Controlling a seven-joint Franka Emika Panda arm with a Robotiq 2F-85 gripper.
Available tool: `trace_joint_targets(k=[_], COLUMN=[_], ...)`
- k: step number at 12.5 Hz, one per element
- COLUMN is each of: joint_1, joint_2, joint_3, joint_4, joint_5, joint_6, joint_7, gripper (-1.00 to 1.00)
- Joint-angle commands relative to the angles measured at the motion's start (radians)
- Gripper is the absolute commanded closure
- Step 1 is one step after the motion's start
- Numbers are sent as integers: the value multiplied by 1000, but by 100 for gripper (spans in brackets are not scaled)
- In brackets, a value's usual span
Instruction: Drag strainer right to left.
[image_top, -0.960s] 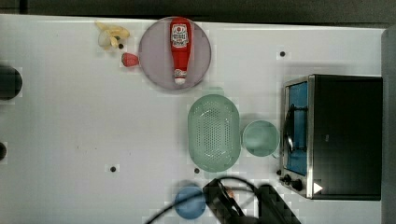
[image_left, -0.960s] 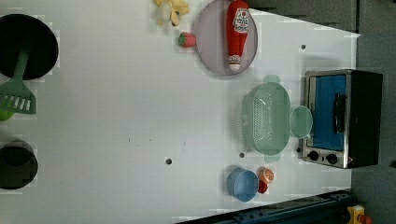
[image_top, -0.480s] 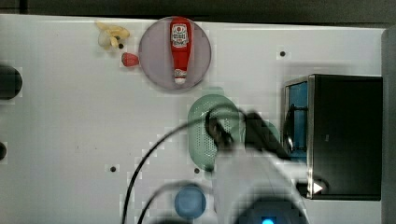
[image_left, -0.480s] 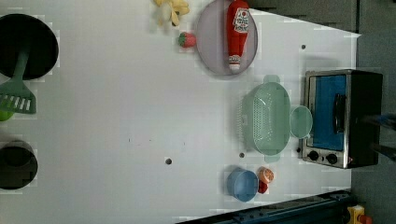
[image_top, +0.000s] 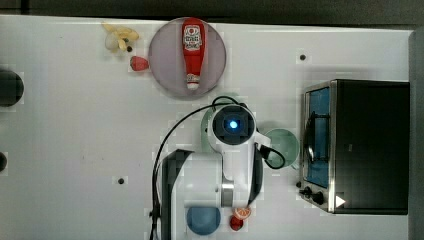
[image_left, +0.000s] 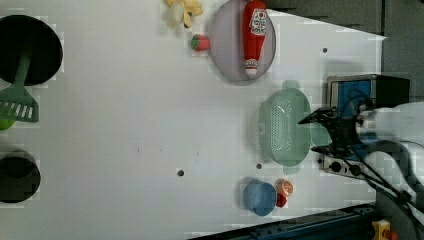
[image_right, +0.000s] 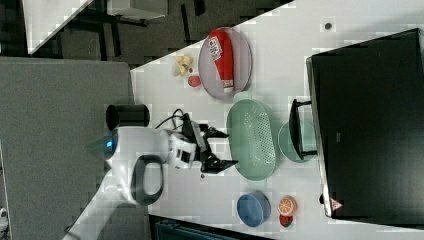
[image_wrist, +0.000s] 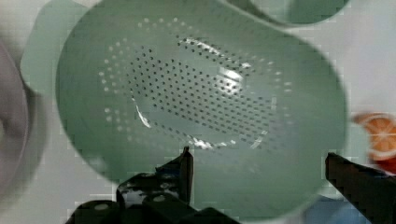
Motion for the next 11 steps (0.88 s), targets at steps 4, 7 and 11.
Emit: trace_joint_targets(k=[4, 7, 11], joint_1=[7, 24, 46], joint_2=[172, 262, 325], joint_3=[11, 29, 33], joint_4=[-8, -10, -9], joint_5=[-2, -1, 1], joint_6=[325, 406, 449], joint_7=[315, 355, 367], gripper=[-100, -100, -100])
